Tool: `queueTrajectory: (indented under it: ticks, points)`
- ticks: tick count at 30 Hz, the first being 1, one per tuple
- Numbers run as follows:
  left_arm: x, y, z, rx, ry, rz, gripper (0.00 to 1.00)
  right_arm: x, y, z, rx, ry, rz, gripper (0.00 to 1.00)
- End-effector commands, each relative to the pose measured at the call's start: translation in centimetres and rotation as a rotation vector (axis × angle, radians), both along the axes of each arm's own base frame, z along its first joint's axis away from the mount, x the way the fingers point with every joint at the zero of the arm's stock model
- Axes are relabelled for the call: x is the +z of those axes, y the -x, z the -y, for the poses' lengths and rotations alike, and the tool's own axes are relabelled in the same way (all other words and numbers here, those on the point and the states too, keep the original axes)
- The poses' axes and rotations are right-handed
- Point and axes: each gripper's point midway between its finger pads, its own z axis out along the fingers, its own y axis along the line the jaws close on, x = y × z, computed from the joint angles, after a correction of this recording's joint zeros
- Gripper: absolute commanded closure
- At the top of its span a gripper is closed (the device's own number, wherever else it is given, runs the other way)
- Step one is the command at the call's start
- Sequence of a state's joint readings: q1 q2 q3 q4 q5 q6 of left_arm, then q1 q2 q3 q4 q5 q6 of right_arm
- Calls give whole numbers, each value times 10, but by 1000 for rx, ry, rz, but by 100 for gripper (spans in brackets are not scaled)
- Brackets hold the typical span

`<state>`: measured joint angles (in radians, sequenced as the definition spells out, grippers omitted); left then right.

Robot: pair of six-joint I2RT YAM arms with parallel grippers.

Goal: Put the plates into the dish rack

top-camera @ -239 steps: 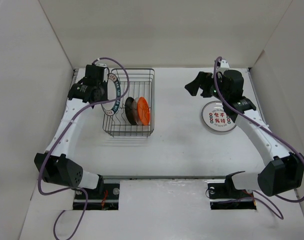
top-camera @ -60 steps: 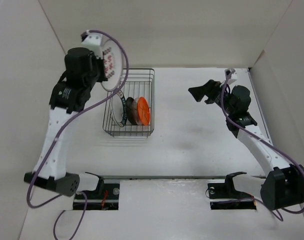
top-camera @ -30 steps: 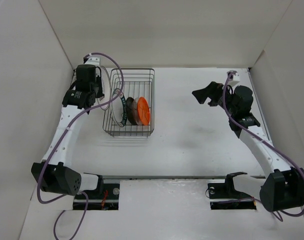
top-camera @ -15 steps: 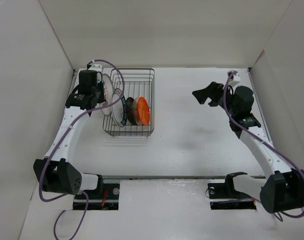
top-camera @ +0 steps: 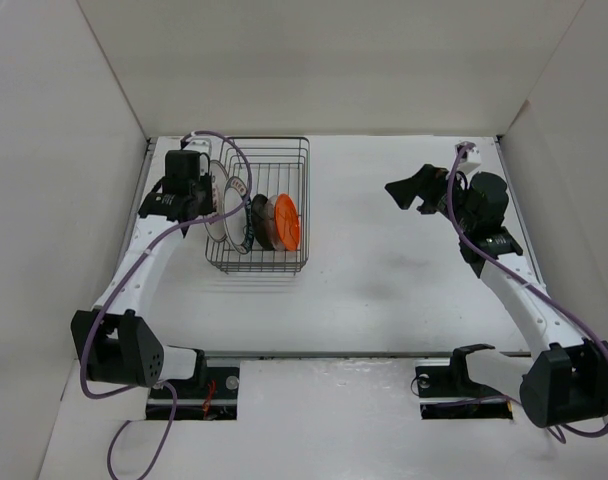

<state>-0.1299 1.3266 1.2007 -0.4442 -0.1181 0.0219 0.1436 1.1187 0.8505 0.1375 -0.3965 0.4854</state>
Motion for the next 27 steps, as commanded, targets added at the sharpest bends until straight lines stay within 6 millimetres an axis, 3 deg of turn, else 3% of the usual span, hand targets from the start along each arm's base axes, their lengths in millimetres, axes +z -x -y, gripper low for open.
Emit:
queueTrajectory:
  ticks: [1,2,7,11,14,18,20,22,23,27]
  points:
    - [20,-10,-3,10,0,96,100,14,2,2,4,6,57,1]
    - [20,-10,-1,3,6,95,100,14,2,2,4,6,57,1]
    - [15,-9,3,-16,20,84,77,11,0,2,4,7,48,1]
    - [16,-6,8,-42,39,80,73,8,-1,0,14,7,39,1]
    - [21,-3,8,-42,39,82,63,5,-2,0,14,8,30,1]
    - [48,-3,8,-48,38,136,42,9,-3,0,14,7,39,1]
    - [72,-1,0,-21,13,190,20,9,-5,0,15,17,35,1]
    - [90,1,-6,1,-7,236,4,19,-4,1,19,49,40,1]
    - [105,3,-8,11,-9,270,0,23,-5,4,7,69,39,1]
    - [150,16,-21,40,3,379,0,42,-6,26,-82,193,-4,1]
